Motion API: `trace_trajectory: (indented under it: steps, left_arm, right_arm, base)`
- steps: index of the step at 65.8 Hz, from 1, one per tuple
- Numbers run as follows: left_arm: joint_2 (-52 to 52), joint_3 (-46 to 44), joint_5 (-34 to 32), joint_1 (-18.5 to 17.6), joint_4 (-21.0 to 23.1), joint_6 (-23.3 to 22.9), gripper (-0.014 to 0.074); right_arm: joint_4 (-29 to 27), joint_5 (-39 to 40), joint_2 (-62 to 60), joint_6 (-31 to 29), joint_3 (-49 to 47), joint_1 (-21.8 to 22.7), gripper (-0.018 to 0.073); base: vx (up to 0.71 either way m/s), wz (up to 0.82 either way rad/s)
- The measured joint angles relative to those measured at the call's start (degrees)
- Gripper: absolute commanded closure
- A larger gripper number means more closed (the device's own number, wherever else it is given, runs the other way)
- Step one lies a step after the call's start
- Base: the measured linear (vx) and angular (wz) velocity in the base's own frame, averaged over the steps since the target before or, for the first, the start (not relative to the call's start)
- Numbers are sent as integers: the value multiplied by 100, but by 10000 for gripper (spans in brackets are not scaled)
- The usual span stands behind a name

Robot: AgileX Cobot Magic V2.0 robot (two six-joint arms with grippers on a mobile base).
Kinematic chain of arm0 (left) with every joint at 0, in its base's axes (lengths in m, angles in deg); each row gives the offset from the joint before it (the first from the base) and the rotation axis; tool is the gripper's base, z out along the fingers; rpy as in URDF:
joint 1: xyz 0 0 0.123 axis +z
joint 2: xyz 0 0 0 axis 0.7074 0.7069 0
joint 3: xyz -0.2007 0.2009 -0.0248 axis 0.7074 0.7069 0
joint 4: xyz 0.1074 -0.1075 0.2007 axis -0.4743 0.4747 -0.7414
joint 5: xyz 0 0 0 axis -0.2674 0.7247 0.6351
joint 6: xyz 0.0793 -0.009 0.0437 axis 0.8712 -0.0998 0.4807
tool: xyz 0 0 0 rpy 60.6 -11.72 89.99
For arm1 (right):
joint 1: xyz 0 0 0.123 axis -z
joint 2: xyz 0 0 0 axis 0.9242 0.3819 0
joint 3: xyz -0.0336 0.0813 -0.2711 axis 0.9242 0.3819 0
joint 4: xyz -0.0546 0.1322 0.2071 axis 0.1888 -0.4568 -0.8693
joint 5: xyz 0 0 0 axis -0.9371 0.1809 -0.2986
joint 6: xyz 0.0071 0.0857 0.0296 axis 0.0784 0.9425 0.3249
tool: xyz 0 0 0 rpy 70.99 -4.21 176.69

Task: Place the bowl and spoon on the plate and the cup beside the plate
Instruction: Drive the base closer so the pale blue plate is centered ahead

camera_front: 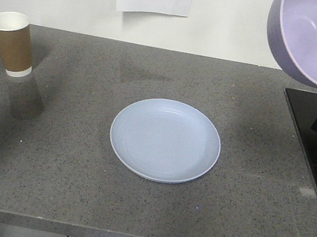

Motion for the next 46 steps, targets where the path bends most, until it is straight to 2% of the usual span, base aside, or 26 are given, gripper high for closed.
trace_trajectory:
  steps: [46]
  left_arm:
    - [0,0,0,0,0,0,602]
  right_arm:
    - [0,0,0,0,0,0,569]
  base:
    - [4,0]
